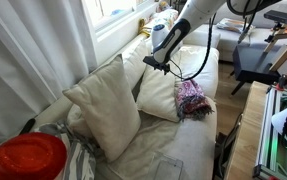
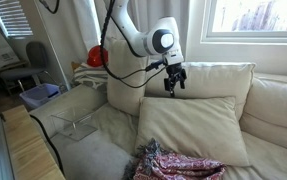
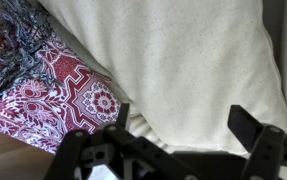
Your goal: Lay the right pillow on the couch, the put the red cloth on top of it
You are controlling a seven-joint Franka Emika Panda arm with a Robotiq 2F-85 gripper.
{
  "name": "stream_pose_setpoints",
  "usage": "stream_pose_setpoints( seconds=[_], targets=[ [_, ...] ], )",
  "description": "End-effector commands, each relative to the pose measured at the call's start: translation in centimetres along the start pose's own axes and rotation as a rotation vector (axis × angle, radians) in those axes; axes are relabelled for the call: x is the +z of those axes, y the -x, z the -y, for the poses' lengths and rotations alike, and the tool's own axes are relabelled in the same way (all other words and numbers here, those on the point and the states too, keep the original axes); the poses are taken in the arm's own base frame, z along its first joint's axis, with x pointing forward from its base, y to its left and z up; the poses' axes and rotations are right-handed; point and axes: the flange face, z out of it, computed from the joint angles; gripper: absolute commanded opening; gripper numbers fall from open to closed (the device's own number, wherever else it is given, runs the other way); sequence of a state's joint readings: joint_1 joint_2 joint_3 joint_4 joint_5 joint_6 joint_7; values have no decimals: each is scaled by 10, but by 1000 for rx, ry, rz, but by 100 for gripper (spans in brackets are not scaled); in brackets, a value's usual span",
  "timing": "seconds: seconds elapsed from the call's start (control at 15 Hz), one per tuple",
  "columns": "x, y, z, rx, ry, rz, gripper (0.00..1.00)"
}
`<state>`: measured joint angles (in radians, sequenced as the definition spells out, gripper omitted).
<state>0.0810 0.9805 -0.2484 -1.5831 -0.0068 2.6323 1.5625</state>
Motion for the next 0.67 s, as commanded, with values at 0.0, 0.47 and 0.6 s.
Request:
stream_pose_setpoints(
  seconds=[0.0, 0.47, 0.6],
  targets=[
    [0, 1, 1, -2, 0, 1, 100],
    [71, -64, -26, -111, 278, 36, 100],
    [98, -89, -45, -199, 359, 50, 100]
  ],
)
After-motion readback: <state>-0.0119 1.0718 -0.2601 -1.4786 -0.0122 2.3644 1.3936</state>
